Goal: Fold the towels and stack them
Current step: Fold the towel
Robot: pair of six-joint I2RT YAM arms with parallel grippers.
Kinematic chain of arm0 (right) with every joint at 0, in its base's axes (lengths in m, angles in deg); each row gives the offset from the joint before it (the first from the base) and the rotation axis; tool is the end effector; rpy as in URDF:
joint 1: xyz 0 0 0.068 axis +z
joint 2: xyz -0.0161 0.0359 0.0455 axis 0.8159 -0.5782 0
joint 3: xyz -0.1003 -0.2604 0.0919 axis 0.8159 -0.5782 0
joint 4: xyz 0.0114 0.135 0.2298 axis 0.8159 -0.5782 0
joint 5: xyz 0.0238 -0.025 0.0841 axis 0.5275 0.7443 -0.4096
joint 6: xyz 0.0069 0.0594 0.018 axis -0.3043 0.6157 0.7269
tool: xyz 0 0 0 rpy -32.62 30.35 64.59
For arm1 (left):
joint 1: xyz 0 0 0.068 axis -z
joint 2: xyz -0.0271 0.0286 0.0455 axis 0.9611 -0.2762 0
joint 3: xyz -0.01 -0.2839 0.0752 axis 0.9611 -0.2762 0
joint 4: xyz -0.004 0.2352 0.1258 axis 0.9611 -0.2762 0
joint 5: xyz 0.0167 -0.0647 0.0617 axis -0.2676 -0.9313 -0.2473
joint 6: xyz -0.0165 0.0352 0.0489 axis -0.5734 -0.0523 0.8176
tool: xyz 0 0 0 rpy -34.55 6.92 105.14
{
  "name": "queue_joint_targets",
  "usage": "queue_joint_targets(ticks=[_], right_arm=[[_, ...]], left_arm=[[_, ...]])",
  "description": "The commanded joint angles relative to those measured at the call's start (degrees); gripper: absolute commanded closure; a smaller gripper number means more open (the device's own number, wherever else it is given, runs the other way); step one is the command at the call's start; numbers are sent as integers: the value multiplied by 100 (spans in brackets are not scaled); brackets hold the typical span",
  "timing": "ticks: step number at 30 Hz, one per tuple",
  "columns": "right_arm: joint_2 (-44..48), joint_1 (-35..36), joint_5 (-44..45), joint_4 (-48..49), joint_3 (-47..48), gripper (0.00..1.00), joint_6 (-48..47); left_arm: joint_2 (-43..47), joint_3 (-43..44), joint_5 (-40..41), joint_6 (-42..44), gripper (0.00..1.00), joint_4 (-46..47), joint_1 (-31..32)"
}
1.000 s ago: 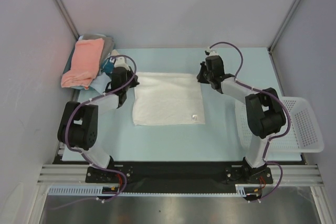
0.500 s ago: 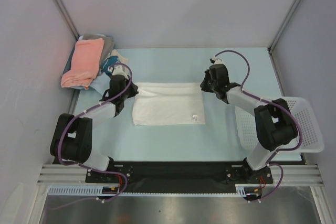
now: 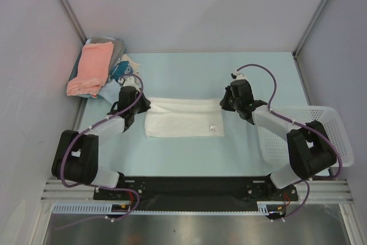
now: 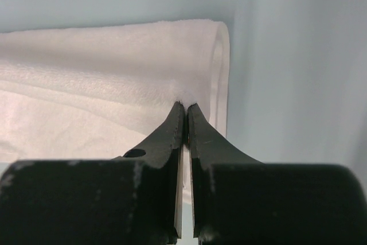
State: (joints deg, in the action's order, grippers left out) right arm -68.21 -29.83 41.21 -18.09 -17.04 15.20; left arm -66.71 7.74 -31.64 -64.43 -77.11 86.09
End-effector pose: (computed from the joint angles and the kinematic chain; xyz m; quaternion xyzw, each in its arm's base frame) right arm 0.3099 0.1398 0.2275 0.0242 0.8962 0.1610 0.4127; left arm 0.3006 -0.0638 0.2045 -0.1159 0.8659 -0.1567 0.4607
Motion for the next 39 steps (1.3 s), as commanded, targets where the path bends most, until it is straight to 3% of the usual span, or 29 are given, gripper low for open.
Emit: queue_joint_targets(ticks=[1, 12, 22, 39], right_arm=[[313, 64, 221, -51, -167, 100, 102], [506, 495, 537, -138, -448, 100, 278], [656, 495, 695, -165, -703, 100, 375], [929, 618, 722, -182, -1011, 100, 472]], left_arm=[[357, -149, 173, 169, 100, -63, -25], [964, -457, -20, 152, 99, -204, -25], [1210, -1099, -363, 99, 92, 148, -25], [1729, -1301, -240, 125, 94, -98, -25]])
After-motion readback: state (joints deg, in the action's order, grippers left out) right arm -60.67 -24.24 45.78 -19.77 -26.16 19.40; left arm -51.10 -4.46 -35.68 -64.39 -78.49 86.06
